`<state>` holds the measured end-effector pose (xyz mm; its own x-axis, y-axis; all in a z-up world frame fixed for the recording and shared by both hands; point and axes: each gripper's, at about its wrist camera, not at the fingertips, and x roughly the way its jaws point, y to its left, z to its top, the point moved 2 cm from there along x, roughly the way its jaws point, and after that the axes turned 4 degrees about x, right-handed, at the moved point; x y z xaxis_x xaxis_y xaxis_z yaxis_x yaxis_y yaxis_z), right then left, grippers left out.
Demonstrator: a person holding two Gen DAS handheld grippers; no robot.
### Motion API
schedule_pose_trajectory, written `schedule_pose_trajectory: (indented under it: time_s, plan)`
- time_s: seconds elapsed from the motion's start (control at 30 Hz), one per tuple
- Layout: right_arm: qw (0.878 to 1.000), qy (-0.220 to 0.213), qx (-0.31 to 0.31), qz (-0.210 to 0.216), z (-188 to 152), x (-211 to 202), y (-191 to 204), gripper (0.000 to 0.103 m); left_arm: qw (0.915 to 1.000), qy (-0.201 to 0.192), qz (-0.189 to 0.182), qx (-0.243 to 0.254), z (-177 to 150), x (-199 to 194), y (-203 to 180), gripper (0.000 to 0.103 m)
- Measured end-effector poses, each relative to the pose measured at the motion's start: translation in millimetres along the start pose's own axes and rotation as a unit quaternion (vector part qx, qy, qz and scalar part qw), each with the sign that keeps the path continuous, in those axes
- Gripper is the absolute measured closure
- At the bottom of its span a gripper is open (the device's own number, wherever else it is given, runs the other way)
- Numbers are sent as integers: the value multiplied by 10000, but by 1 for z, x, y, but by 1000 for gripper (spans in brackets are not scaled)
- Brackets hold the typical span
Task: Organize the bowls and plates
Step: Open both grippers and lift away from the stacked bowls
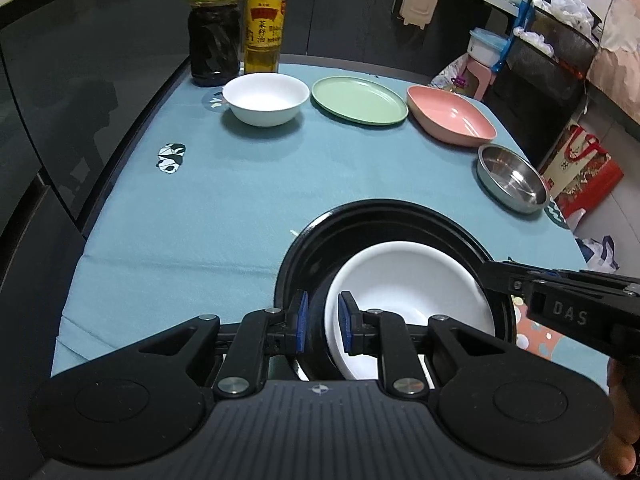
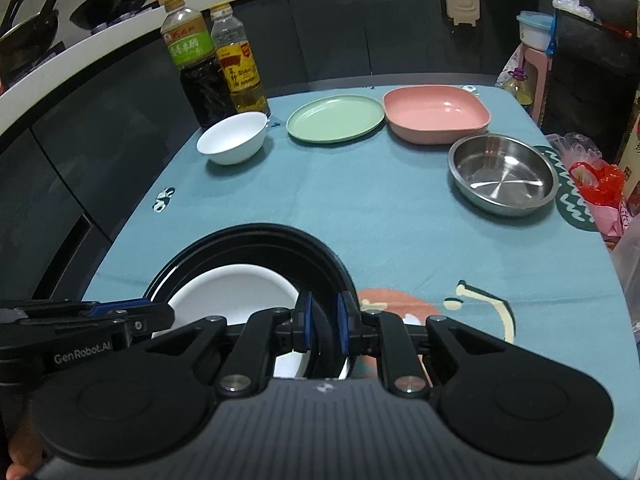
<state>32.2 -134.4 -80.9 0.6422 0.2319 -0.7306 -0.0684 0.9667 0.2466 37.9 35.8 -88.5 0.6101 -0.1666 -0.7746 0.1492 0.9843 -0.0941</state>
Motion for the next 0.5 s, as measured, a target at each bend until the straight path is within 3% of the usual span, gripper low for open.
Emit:
schedule_pose_trajectory:
  time_s: [0.5]
  plan:
    - [9998, -138, -108, 9, 24, 7, 7, 89, 9987, -382, 121, -308, 20, -6, 24, 84]
